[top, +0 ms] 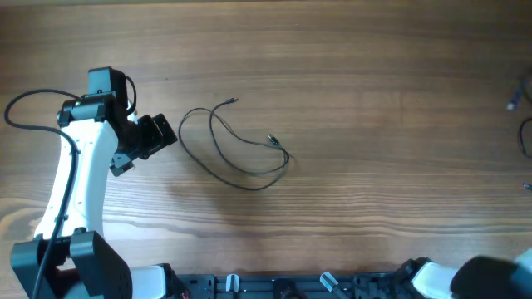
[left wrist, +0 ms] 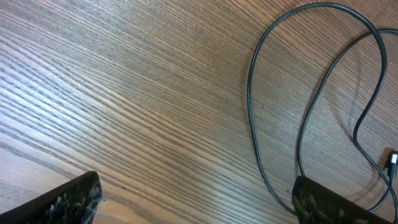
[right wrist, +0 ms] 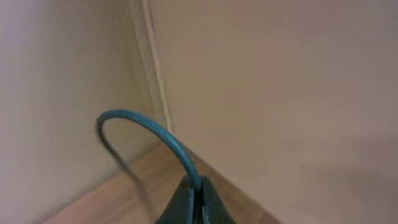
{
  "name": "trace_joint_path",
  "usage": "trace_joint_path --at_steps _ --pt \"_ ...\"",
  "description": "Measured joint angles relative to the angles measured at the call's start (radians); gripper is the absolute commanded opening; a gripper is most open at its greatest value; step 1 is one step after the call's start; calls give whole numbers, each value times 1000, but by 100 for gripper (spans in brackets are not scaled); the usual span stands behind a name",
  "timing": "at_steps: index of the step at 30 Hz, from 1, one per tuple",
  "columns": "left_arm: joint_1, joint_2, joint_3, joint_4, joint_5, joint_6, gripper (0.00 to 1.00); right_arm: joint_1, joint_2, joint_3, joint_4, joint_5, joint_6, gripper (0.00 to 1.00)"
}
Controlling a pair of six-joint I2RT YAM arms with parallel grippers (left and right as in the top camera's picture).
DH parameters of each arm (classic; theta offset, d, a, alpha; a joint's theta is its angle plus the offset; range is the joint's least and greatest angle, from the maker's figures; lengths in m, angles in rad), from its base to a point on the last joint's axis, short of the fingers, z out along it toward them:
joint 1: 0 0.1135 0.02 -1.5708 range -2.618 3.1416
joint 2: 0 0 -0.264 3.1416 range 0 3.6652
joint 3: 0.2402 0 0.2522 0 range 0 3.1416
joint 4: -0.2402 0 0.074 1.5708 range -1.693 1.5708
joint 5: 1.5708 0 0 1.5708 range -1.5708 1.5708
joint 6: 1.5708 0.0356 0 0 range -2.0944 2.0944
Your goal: Untangle cables
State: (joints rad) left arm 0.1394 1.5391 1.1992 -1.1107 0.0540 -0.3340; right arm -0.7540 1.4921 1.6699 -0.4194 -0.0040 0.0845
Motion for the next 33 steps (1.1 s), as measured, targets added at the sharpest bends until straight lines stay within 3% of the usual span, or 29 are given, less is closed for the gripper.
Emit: trace_joint_path --at_steps 5,12,13,14,15,16,27,30,33 --pt "0 0 0 0 0 0 100 -127 160 1 -6 -70 85 4" --pt "0 0 0 -5 0 5 100 -301 370 -1 -270 -19 357 7" --pt "0 0 0 -9 0 12 100 -314 386 -1 -285 -14 380 30" --pt "0 0 0 -14 0 16 100 -325 403 -1 -300 -10 407 65" --pt "0 0 0 -19 0 19 100 -329 417 -1 -323 -8 436 88" --pt "0 0 0 -23 0 21 100 -330 423 -1 -338 -6 446 100" --pt "0 0 0 -30 3 26 100 -329 435 -1 -674 24 699 100" --pt "0 0 0 -30 15 26 100 -322 435 -1 -703 -95 664 100" --pt "0 0 0 -29 20 26 100 -258 435 -1 -702 -271 480 100"
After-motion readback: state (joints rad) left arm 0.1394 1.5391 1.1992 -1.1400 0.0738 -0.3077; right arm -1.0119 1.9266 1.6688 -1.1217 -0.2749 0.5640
